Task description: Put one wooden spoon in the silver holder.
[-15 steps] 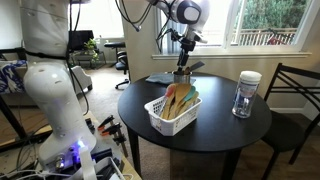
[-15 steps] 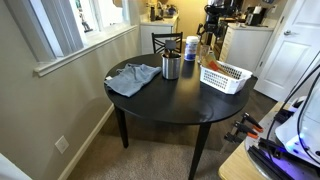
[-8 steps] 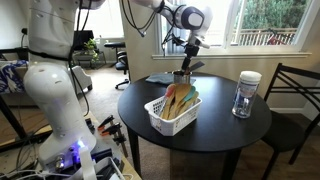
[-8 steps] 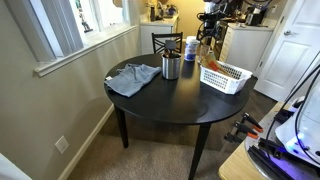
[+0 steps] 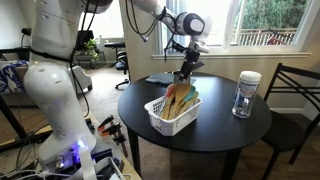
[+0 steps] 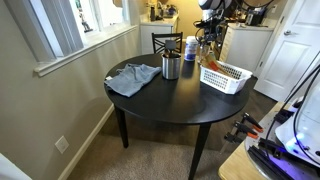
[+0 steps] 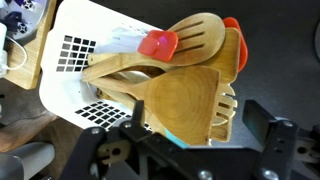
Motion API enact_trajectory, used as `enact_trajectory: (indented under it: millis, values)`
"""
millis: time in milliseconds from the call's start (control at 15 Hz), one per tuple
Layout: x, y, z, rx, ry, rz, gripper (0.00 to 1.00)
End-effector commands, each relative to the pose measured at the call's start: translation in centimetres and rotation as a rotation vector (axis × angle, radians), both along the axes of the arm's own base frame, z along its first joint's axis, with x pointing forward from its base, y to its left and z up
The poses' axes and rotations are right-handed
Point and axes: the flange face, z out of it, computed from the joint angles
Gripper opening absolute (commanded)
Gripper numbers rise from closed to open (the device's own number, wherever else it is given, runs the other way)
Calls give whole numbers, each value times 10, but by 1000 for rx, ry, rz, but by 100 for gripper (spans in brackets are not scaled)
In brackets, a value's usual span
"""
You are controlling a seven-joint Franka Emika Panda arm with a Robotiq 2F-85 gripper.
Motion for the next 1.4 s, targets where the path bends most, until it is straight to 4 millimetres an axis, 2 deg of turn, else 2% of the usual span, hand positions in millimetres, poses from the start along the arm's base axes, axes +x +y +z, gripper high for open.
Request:
enact_trajectory:
  millis: [0,333,933,1333]
  values:
    - [-3,0,-6,-63,84,-32,100]
    - [-8,1,-12,-90,163,-31,100]
    - [0,5,-7,-117,149,18,100]
    - [4,8,-16,-132,152,32,100]
